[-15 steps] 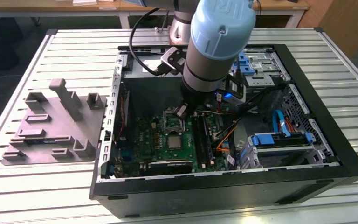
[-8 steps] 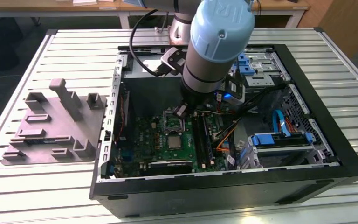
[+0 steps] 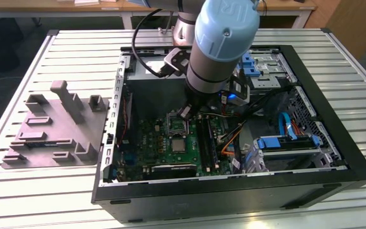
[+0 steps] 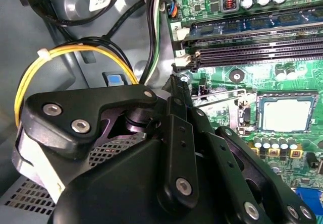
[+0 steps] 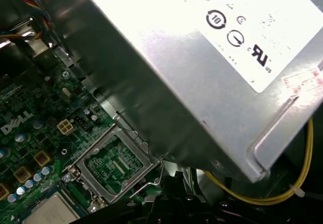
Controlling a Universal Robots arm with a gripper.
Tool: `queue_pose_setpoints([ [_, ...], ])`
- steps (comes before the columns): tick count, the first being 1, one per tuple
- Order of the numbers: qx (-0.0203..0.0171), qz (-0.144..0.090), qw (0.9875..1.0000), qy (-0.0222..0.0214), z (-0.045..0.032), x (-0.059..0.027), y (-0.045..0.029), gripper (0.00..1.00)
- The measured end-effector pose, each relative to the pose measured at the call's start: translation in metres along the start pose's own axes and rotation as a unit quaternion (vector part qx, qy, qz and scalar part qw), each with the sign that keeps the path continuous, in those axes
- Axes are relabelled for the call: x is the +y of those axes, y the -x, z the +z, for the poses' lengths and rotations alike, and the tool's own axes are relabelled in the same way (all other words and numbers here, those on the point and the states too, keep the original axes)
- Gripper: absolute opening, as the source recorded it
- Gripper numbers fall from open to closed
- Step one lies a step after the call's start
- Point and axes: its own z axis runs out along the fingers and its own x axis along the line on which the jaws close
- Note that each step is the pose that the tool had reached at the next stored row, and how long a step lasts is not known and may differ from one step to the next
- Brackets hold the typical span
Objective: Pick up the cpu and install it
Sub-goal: 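Close the cpu cover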
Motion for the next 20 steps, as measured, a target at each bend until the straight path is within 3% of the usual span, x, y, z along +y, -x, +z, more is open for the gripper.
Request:
queue_pose_setpoints([
  [15, 0.0003, -0.001, 1.0000, 0.0001, 0.0087, 0.0005, 0.0019, 0.11],
  [18, 0.0041, -0.001, 1.0000, -0.0033, 0.0090, 0.0008, 0.0022, 0.11],
  [20, 0.0103, 0.000, 0.9999, -0.0089, 0.0091, 0.0009, 0.0024, 0.11],
])
